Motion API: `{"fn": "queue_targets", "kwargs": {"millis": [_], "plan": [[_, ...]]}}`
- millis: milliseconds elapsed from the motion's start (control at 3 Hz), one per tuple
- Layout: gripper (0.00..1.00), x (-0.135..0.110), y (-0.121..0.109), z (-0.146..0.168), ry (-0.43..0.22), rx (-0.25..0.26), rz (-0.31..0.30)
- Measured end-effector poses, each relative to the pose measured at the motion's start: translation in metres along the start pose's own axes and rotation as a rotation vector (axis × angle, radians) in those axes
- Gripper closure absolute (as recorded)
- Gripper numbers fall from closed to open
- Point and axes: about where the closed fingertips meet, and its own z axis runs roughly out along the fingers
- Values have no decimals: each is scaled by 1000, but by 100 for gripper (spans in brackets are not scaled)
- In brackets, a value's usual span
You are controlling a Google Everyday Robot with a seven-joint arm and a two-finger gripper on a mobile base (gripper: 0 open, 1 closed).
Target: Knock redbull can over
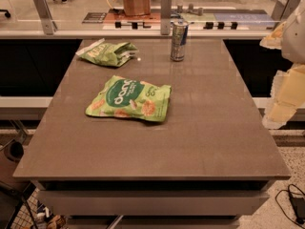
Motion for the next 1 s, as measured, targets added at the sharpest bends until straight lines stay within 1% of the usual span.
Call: {"fn": "queue_targets", "kwargs": {"millis": [333, 667, 1000], "plan": [[0, 0, 0, 0, 0, 0, 0], [0, 1, -5, 0, -28, 9, 23], [0, 9, -9, 5, -89, 24, 92]]}}
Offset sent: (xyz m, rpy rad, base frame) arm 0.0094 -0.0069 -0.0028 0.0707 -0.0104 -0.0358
